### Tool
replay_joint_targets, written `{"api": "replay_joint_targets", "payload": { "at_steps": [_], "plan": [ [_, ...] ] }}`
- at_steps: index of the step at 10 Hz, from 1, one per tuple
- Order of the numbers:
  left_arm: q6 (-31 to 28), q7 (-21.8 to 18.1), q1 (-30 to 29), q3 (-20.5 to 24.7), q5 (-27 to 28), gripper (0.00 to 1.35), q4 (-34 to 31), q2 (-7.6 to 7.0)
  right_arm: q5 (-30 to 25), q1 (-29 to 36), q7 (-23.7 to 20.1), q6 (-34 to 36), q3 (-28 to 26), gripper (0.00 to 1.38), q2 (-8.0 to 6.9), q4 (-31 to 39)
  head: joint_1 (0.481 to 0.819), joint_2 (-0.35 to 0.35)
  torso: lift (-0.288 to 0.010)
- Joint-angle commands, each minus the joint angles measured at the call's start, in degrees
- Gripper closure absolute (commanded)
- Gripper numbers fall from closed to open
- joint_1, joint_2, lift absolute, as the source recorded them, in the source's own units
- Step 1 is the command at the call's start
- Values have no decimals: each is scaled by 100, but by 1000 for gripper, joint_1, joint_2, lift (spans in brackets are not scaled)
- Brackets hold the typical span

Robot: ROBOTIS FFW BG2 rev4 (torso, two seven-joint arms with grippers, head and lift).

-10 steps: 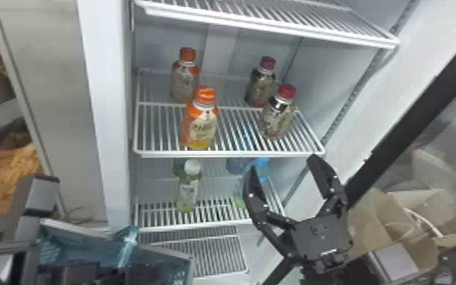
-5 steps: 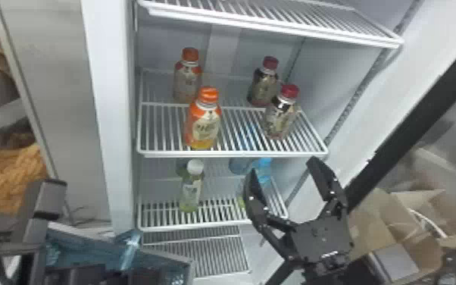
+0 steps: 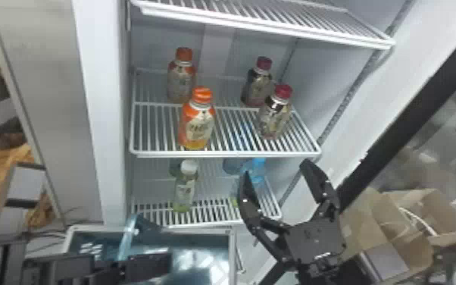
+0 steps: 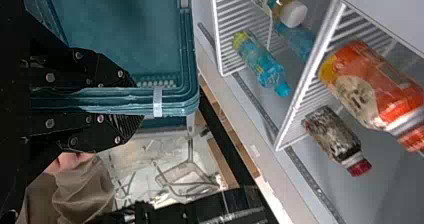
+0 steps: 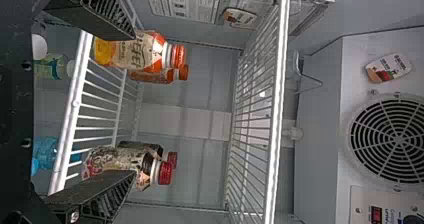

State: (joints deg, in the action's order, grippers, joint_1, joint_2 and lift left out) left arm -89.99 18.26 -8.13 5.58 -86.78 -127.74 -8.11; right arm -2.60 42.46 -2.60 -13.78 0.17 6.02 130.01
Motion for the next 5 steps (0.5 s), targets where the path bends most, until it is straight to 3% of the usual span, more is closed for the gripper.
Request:
{"api": "replay_joint_targets", "payload": {
  "at_steps": [1, 5],
  "plan": [
    [-3, -6, 26, 25, -120, 1205, -1, 11, -3, -13, -3, 13, 6, 88, 13, 14, 695, -329, -40],
    [-3, 2, 40, 105, -120, 1205, -1, 37, -3, -13, -21, 56, 18, 88, 13, 14, 695, -324, -40]
  ]
}}
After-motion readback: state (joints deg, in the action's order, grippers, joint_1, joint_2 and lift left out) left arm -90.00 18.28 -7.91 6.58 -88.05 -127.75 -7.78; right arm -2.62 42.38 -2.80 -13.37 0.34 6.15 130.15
